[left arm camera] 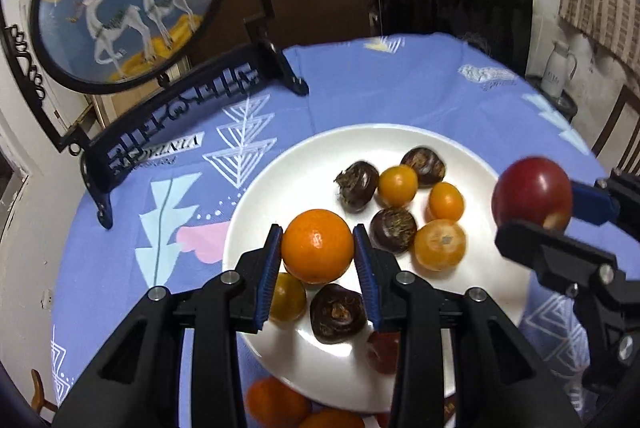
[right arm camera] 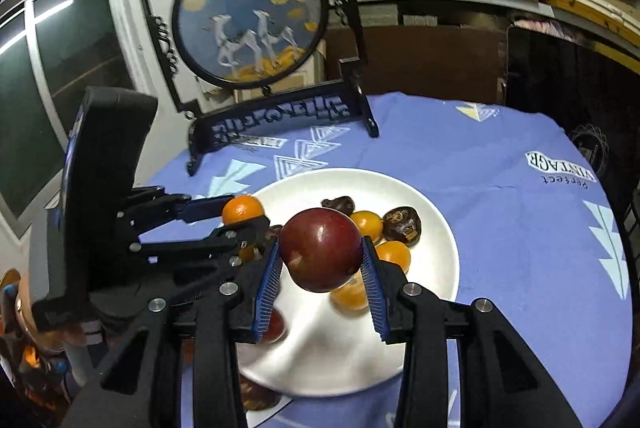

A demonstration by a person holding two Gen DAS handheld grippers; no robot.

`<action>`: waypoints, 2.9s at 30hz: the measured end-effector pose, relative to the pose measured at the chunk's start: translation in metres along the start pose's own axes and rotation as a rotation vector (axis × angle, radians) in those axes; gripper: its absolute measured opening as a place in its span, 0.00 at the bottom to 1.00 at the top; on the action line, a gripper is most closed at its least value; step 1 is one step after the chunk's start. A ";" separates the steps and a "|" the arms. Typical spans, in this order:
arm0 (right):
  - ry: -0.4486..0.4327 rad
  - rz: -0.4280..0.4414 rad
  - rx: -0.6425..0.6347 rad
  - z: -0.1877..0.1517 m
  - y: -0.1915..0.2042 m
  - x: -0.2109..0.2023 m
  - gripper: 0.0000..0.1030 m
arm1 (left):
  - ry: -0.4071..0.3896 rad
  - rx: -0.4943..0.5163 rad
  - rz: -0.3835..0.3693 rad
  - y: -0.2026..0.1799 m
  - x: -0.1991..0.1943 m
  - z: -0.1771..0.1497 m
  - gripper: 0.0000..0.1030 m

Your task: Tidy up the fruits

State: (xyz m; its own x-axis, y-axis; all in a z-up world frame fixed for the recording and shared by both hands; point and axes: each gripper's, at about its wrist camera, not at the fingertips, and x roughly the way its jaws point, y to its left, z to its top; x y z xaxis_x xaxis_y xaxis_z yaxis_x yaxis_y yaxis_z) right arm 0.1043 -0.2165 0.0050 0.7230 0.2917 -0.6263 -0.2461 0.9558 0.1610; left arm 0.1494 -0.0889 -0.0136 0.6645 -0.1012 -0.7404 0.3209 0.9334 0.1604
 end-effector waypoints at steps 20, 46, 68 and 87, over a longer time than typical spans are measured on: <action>0.084 0.101 0.013 -0.088 0.007 -0.028 0.76 | -0.060 -0.121 -0.023 0.060 -0.041 -0.077 0.74; 0.203 0.127 -0.102 -0.125 0.045 -0.019 0.39 | 0.052 -0.124 -0.135 0.020 -0.043 -0.144 0.62; 0.233 0.152 -0.144 -0.137 0.049 -0.029 0.39 | 0.079 -0.113 -0.082 0.012 -0.050 -0.154 0.40; 0.294 0.050 -0.201 -0.145 0.056 -0.025 0.74 | 0.100 0.008 -0.085 0.005 -0.051 -0.174 0.65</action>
State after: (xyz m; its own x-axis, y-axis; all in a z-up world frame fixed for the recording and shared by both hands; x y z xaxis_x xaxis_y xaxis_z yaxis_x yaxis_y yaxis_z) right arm -0.0213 -0.1761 -0.0812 0.4972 0.2866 -0.8190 -0.4193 0.9057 0.0624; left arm -0.0006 -0.0194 -0.0892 0.5647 -0.1445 -0.8126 0.3788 0.9201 0.0996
